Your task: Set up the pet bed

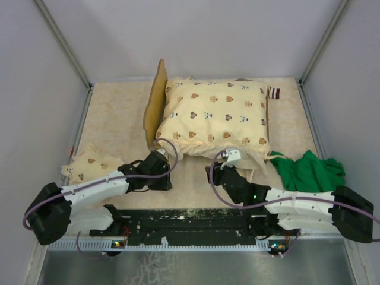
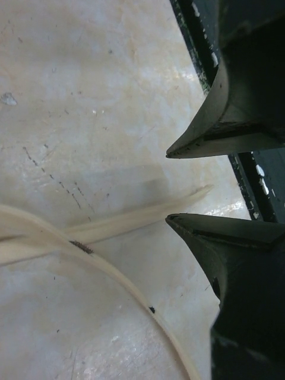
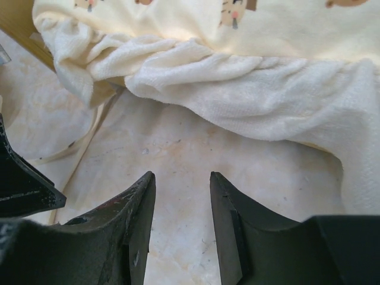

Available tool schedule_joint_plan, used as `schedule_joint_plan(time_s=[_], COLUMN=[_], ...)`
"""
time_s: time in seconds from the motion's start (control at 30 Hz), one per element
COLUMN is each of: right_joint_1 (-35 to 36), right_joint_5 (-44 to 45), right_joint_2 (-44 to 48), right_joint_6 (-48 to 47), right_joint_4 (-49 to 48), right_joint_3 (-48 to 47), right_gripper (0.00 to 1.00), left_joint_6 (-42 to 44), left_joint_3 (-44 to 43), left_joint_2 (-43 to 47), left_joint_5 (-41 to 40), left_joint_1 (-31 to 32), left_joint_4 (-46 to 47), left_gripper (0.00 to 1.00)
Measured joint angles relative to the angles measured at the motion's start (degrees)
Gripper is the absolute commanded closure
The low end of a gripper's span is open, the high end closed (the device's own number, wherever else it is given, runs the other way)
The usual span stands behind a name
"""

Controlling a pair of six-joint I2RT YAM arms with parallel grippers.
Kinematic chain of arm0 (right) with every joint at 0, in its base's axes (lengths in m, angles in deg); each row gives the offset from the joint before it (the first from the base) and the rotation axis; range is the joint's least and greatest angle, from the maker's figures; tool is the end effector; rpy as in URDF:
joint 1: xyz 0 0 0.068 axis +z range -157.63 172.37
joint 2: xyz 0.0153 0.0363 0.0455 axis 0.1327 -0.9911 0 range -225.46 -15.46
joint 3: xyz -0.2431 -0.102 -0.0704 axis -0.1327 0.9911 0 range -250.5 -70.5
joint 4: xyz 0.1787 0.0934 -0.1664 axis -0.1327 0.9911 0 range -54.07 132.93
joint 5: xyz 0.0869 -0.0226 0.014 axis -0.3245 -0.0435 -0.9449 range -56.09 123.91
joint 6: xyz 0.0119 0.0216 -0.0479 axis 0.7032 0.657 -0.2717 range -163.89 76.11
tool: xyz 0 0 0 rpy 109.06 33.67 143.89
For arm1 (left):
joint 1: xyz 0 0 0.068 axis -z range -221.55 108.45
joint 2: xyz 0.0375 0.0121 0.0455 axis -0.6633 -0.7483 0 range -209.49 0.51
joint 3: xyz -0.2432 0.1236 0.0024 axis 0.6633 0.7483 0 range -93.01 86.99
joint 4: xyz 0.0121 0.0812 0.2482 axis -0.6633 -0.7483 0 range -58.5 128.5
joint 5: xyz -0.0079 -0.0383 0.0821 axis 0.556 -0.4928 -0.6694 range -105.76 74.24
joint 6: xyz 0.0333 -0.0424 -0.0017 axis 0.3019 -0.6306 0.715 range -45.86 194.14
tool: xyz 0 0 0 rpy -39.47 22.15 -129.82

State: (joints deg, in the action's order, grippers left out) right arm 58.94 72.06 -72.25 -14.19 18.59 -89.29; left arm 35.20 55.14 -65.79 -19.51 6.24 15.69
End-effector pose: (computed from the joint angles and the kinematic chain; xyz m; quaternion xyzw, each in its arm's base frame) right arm 0.1000 0.1754 0.1949 -0.0694 0.7962 0.2209 0.5590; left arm 0.1422 -0.1533 0.1739 0.0648 0.9568 -0.1706 0.2263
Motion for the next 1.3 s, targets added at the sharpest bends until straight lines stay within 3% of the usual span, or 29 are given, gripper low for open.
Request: schedule_joint_plan(time_s=[0.27,0.4,0.57,0.7,0.8,0.93,1.1,1.3], right_joint_1=[-0.4,-0.4,-0.4,-0.4,-0.4,-0.4,-0.5,-0.4], right_joint_5=[1.9,2.0,1.6,-1.6,-7.2,-21.6,-42.8,-54.0], right_joint_2=[2.8,2.8,2.6,1.8,0.7,-1.9,-6.6,-20.6], right_joint_6=[0.1,0.0,-1.3,-7.0,-14.0,-26.5,-43.4,-59.3], right_joint_4=[0.2,0.1,-1.3,-6.6,-10.7,-14.8,-15.9,-11.0], right_joint_3=[2.2,2.3,2.4,3.7,4.2,4.0,2.5,-10.6], right_gripper=[0.59,0.60,0.60,0.60,0.60,0.60,0.59,0.59], left_joint_6=[-1.8,-2.6,-2.9,-2.1,-0.5,2.0,4.3,3.7], left_joint_3=[-0.6,-1.2,-1.9,-2.6,-4.7,-9.0,-11.6,-11.6], left_joint_2=[-5.0,-6.1,-7.3,-6.8,-4.5,0.3,4.8,6.8], left_joint_5=[-6.1,-8.7,-10.1,-10.2,-10.5,-8.5,1.2,8.8], left_joint_1=[3.6,4.9,5.7,6.1,6.0,3.4,-7.2,-13.0], left_joint_4=[-0.2,-0.5,-0.6,-2.2,-3.6,-3.4,-1.4,-1.6], left_gripper=[0.56,0.71,0.99,1.00,1.00,1.00,1.00,1.00])
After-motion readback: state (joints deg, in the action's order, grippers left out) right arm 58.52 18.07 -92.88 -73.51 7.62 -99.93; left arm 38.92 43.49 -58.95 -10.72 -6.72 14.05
